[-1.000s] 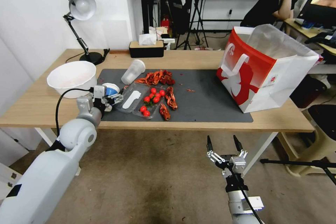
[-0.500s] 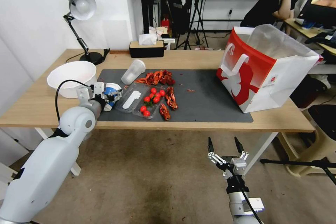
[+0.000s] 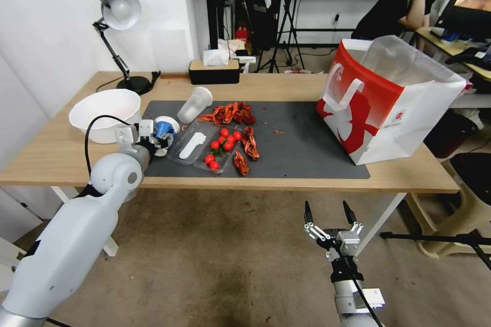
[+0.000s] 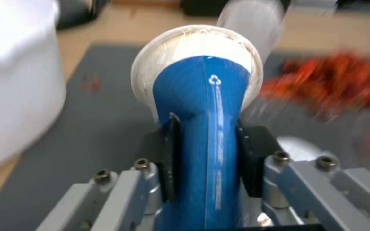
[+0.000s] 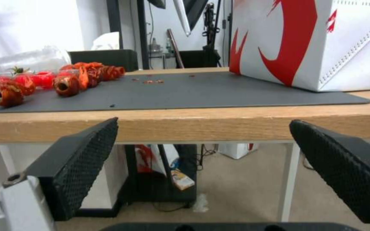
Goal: Pick up the trash from the table and place it into the takeout bag.
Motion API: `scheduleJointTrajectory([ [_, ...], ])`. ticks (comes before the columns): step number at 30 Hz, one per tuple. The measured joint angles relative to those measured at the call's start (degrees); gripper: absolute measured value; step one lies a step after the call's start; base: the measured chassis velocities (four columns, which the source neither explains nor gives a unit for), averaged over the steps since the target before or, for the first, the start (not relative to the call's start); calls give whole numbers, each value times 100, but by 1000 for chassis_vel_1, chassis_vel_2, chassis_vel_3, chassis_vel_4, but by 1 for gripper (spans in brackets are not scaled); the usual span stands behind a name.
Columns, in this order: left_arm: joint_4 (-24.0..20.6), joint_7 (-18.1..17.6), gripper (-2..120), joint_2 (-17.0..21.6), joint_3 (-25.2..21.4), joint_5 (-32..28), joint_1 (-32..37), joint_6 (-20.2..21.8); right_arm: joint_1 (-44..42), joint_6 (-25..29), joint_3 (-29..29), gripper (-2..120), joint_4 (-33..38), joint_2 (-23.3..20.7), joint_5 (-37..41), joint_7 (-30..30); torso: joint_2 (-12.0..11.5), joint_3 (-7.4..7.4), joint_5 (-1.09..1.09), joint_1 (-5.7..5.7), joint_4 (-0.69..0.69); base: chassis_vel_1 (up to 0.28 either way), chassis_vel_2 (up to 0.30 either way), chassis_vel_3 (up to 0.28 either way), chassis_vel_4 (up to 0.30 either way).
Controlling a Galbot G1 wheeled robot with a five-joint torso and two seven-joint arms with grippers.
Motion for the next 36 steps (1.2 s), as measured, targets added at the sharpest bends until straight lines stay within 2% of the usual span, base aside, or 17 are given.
scheduleJointTrajectory([
  [3,-266,202,19,85,-68,-61,75,-352,5,1,-4,100,0,2,-7,0,0,0,1,0,1,0,0,0,0],
  [11,-690,547,2,228,-105,-403,-17,-805,0,-9,-26,100,36,20,-47,-1,0,-1,2,0,2,0,0,0,0],
  [17,-745,658,1,323,94,-742,-425,-953,-32,-18,-32,100,81,51,-88,0,0,-1,3,0,1,0,0,0,0],
  [21,-721,761,1,334,405,-910,-868,-1065,-77,-21,-20,100,113,86,-119,0,0,-1,3,0,2,0,0,0,0],
  [25,-549,827,1,100,1134,-1162,-1791,-1131,-147,-23,18,100,152,159,-164,5,0,-1,4,0,1,0,0,0,0],
  [26,-549,827,1,100,1134,-1162,-1791,-1131,-147,-23,18,100,152,159,-164,5,0,-1,4,0,1,0,0,0,0],
  [29,-257,825,1,-345,1890,-1254,-2635,-1137,-187,-24,49,100,180,248,-203,7,0,-1,4,0,-2,0,0,0,0],
  [30,-257,825,1,-345,1890,-1254,-2635,-1137,-187,-24,49,100,180,248,-203,7,0,-1,4,0,-2,0,0,0,0],
  [31,-96,816,1,-563,2191,-1276,-2946,-1138,-198,-25,61,100,185,288,-220,8,0,-1,6,0,-3,0,0,0,0],
  [32,-96,816,1,-563,2191,-1276,-2946,-1138,-198,-25,61,100,185,288,-220,8,0,-1,6,0,-3,0,0,0,0],
  [33,99,799,1,-797,2469,-1288,-3241,-1138,-212,-26,74,100,194,328,-242,12,-1,0,3,0,2,0,0,0,0],
  [34,256,792,1,-992,2671,-1291,-3473,-1138,-218,-26,78,100,207,361,-259,15,0,0,5,0,0,0,0,0,0],
  [36,334,788,1,-1099,2761,-1291,-3578,-1140,-224,-27,82,100,210,379,-270,18,0,-1,7,0,2,0,0,0,0],
])
